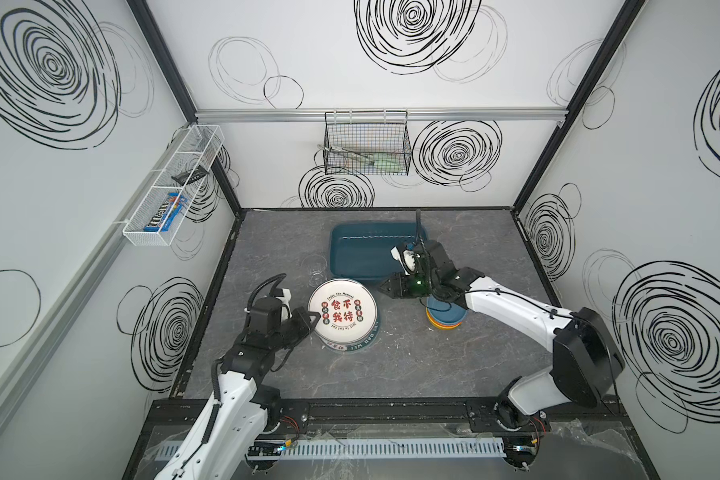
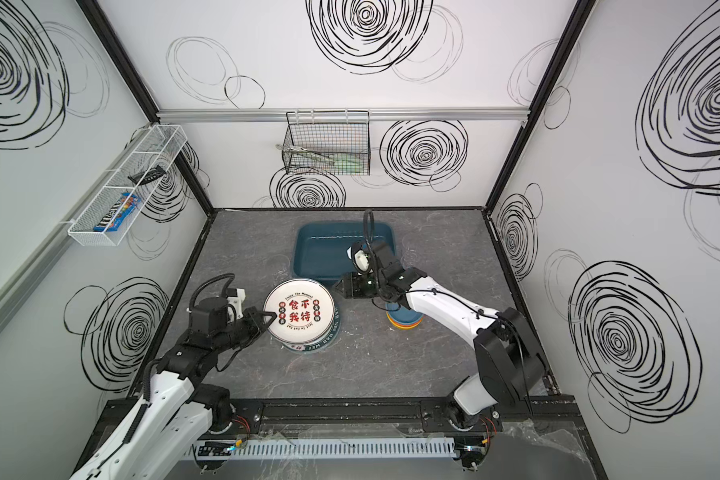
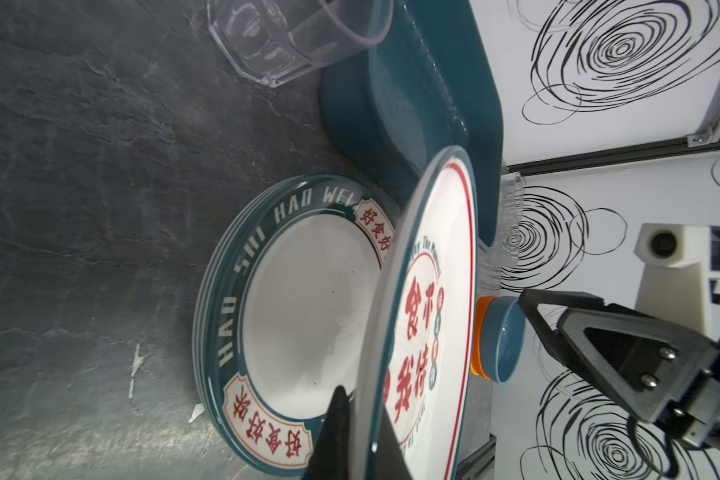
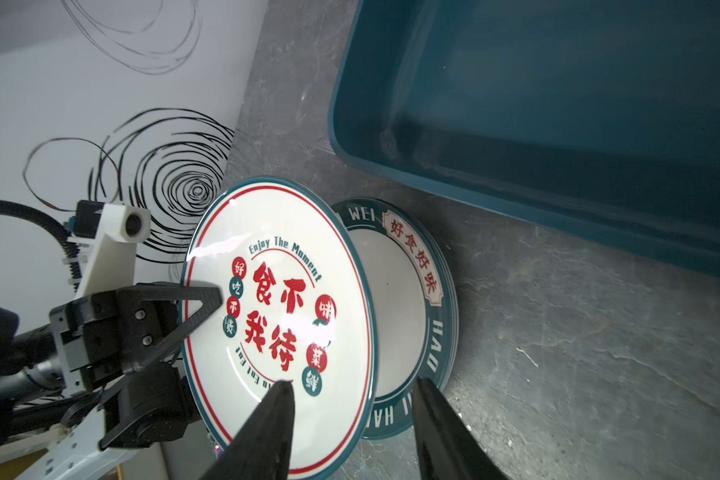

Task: Place the mixed dishes into the plastic bin
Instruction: 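Lift the top plate off the stack with the right gripper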

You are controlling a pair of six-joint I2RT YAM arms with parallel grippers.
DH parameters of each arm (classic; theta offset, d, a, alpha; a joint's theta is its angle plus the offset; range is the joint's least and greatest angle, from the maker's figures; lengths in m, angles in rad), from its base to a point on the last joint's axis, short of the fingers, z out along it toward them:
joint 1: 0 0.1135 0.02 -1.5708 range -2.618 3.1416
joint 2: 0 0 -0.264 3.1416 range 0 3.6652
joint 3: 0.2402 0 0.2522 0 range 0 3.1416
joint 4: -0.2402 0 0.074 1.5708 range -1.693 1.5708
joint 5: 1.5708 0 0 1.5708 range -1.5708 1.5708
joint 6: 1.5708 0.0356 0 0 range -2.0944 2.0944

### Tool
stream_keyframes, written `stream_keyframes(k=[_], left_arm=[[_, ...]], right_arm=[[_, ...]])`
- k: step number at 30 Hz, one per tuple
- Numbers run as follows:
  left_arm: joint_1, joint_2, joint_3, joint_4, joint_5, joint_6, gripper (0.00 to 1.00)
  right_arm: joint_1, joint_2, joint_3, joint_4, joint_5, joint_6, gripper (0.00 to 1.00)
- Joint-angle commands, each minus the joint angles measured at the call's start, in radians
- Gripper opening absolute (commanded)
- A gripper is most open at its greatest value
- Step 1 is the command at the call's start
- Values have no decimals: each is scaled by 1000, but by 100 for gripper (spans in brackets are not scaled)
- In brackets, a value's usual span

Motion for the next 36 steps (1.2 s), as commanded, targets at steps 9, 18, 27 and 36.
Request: stream_keyframes(k=[9,18,27,36], left_arm=[[-98,75,77,283,42,-111,0],[-159,131,76,387,42,-157,0],[-173,145,86,407,36,-166,2],[-170,156,90,412,39,-165,10]], right_arm=[[-101,-78,-148,234,-239,129,52],[-101,-80,-162,282,-274,156,49],[-100,-55,-154,299,-298,170,34],[-98,-30,-138,284,-300,162,19]])
